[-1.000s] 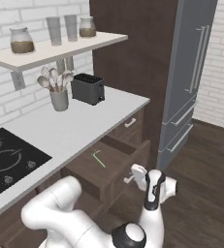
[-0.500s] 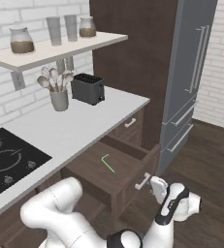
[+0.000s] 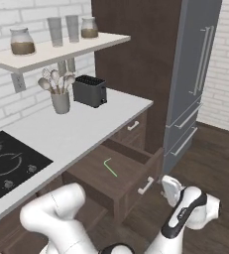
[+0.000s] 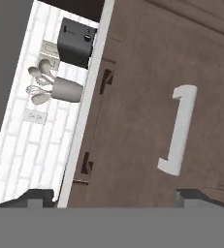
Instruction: Take a straw from the drawer in front and place it inside the glass cup on the dining counter.
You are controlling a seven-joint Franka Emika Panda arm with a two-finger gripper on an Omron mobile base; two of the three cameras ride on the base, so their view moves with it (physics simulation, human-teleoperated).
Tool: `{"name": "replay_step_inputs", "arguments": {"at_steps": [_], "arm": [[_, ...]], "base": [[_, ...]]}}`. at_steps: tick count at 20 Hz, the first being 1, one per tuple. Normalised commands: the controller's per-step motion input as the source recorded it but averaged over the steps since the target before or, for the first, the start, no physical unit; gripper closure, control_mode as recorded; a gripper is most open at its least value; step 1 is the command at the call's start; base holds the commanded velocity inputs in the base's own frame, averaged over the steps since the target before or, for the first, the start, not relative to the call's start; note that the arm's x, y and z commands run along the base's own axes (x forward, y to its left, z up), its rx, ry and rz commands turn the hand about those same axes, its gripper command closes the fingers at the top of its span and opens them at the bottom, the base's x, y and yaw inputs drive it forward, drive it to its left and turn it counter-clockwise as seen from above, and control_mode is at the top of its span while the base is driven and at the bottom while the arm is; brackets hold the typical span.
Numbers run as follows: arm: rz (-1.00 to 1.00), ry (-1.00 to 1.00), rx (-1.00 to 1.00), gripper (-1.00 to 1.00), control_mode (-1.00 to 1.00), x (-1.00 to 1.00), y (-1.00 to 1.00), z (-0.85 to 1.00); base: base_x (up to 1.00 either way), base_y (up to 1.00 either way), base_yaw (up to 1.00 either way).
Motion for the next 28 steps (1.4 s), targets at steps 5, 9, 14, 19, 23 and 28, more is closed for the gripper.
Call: {"name": "replay_step_inputs", "arguments": {"at_steps": [5,9,14,19,23,28], "arm": [[0.0,-0.01,-0.17,-1.0,-1.0,-0.01,0.88,1.0],[0.0,0.02,-0.28,-1.0,-1.0,0.19,1.0,1.0],[0.0,0.16,-0.31,-1.0,-1.0,0.49,0.98,0.59],[0.0,0.31,-0.35,-1.0,-1.0,0.52,0.59,-0.12],[-0.03,0.36,-0.3,-1.0,-1.0,0.52,0.18,-0.47],[-0.06,0.28,-0.27,-1.0,-1.0,0.47,0.05,-0.52]], "base": [[0.0,0.0,0.0],[0.0,0.0,0.0],[0.0,0.0,0.0],[0.0,0.0,0.0],[0.0,0.0,0.0],[0.0,0.0,0.0]]}}
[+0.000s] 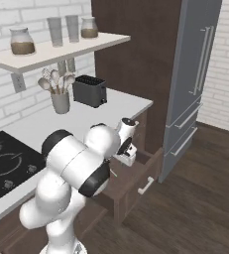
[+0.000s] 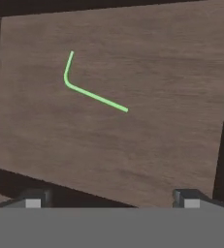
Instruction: Take a straw from the drawer in front and place it inside the glass cup on the dining counter.
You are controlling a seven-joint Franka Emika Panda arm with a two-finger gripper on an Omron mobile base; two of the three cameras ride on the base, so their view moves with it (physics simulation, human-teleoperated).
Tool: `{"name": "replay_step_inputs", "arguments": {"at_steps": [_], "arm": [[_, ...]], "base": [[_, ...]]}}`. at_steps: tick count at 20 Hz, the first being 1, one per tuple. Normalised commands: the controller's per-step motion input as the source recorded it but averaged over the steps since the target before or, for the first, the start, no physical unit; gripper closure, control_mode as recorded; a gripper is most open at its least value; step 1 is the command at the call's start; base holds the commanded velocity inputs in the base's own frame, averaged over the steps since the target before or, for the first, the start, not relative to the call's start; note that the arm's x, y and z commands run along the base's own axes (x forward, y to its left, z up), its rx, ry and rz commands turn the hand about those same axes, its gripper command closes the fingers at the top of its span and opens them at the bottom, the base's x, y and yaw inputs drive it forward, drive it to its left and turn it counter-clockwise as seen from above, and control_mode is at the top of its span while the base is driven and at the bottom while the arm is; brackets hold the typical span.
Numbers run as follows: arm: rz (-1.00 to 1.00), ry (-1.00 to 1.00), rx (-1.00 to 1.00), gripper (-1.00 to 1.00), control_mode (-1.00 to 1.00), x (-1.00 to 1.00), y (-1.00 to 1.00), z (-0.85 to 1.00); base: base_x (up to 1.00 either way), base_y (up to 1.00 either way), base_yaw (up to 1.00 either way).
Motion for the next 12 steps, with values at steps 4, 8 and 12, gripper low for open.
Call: {"name": "replay_step_inputs", "arguments": {"at_steps": [4,8,12], "arm": [[-0.07,0.23,-0.2,-1.0,-1.0,0.37,-0.02,-0.59],[-0.06,0.18,-0.16,-1.0,-1.0,0.26,-0.02,-0.6],[-0.06,0.08,-0.12,-1.0,-1.0,0.05,-0.33,-0.42]], "base": [[0.0,0.0,0.0],[0.0,0.0,0.0],[0.0,0.0,0.0]]}}
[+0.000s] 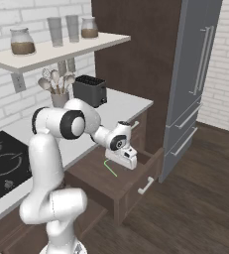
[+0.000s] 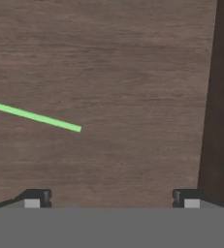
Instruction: Take a straw from the drawer in front and place it inside the glass cup on the dining counter.
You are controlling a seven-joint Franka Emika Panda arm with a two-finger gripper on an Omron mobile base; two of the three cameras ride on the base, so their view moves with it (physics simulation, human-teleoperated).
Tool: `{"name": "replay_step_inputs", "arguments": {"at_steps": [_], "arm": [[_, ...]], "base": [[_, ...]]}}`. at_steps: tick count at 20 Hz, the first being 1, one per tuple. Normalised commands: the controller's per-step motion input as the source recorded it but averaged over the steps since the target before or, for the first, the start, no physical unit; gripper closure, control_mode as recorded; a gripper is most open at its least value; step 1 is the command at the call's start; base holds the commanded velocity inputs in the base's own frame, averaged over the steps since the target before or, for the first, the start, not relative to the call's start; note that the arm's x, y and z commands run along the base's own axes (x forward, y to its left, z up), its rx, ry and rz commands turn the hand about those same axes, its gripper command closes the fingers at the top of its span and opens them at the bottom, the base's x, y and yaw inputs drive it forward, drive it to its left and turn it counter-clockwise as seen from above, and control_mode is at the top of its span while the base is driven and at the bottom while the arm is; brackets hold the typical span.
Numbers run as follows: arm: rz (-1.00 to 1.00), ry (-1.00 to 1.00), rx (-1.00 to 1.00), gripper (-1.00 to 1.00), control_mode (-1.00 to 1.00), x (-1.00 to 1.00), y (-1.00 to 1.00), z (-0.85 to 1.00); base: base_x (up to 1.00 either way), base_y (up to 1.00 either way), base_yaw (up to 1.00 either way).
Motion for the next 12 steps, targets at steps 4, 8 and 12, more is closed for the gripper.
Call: {"name": "replay_step_inputs", "arguments": {"at_steps": [4,8,12], "arm": [[-0.05,0.04,-0.08,-1.0,-1.0,0.0,-0.6,-0.34],[-0.02,0.04,-0.04,-1.0,-1.0,0.0,-0.47,-0.46],[-0.01,0.0,-0.05,-1.0,-1.0,0.0,-0.33,-0.44]], "base": [[0.0,0.0,0.0],[0.0,0.0,0.0],[0.0,0.0,0.0]]}}
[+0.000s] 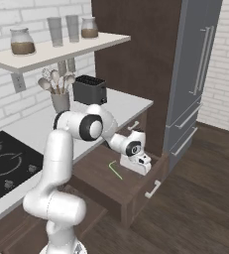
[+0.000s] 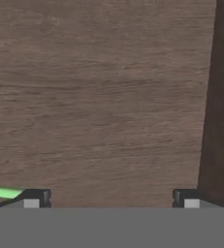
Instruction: Take a straw from the drawer in front and place it inside the glass cup on the dining counter.
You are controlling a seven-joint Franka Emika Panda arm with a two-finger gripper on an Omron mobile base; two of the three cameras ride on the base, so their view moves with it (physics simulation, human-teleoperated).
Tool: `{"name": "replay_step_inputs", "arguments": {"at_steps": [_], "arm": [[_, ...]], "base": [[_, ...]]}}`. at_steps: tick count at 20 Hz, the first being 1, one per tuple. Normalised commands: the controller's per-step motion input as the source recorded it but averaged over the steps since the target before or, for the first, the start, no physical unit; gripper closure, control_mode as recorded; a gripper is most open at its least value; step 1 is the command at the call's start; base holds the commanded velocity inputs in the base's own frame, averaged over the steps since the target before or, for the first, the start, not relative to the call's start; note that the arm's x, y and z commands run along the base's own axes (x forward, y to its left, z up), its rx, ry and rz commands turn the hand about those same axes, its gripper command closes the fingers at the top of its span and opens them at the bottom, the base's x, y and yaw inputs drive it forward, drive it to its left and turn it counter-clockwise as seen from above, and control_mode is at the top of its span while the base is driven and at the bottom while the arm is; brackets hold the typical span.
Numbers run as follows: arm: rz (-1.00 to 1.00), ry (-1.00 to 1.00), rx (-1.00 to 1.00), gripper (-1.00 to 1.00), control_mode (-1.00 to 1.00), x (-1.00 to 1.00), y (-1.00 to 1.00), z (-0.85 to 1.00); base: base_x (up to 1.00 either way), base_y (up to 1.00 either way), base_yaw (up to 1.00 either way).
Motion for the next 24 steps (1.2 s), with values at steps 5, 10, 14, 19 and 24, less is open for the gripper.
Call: {"name": "replay_step_inputs", "arguments": {"at_steps": [5,10,14,19,24], "arm": [[-0.08,-0.03,-0.07,-1.0,-1.0,-0.56,-0.91,-0.08],[-0.08,-0.19,-0.05,-1.0,-1.0,-1.0,-0.96,0.15],[0.0,-0.27,0.0,-1.0,-1.0,-0.76,0.03,0.77],[0.03,-0.2,0.0,-1.0,-1.0,-0.14,0.82,1.0],[0.09,-0.02,0.0,-1.0,-1.0,0.03,0.81,0.63]], "base": [[0.0,0.0,0.0],[0.0,0.0,0.0],[0.0,0.0,0.0],[0.0,0.0,0.0],[0.0,0.0,0.0]]}}
